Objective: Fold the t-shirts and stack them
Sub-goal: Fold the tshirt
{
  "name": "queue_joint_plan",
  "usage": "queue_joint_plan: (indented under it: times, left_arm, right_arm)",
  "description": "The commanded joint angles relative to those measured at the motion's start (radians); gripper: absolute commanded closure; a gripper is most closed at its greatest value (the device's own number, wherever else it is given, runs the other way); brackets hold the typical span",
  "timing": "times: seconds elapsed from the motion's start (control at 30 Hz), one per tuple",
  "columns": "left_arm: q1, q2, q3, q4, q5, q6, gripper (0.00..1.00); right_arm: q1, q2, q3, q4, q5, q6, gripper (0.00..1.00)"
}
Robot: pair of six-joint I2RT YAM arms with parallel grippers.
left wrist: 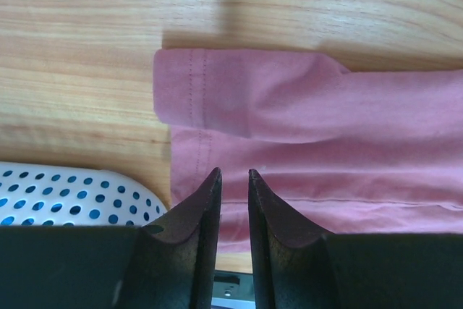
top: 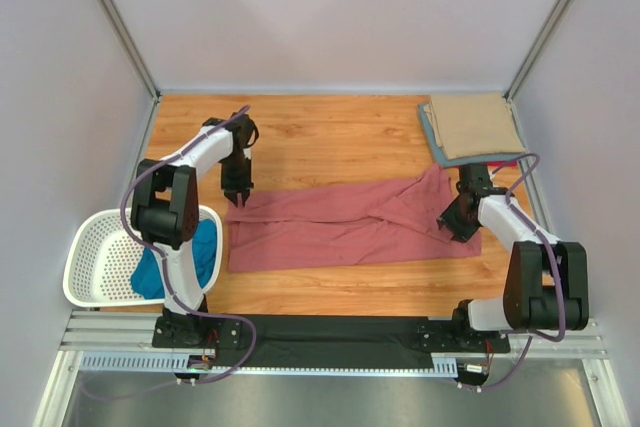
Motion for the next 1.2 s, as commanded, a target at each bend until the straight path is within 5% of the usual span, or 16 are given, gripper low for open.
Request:
queue_joint_plan:
  times: [0.0, 0.27, 0.43, 0.67, 1.17]
  left_arm:
    - [0.000, 0.014, 0.038, 0.007, -0.007, -0.016, 0.72]
    - [0.006, 0.049, 0.034, 0.019, -0.027, -0.033, 0.71]
    - [0.006, 0.048, 0.035, 0.025, -0.038, -0.040, 0.71]
    - [0.022, 0.052, 0.049, 0.015, -0.061, -0.067, 0.69]
    - [0.029, 0.060, 0.124, 0.010, -0.062, -0.004, 0.68]
  right_arm:
    - [-0.002, -0.033, -0.026, 0.004, 0.048, 0.051, 0.56]
    - [-0.002, -0.055, -0.074, 0.081, 0.110, 0.074, 0.60]
    - [-0.002, -0.091, -0.074, 0.108, 0.159, 0.056, 1.00]
    - [-0.005, -0.189, -0.022, 0.012, 0.284, -0.002, 1.00]
    - [-0.008, -0.231, -0.031, 0.093, 0.232, -0.076, 1.00]
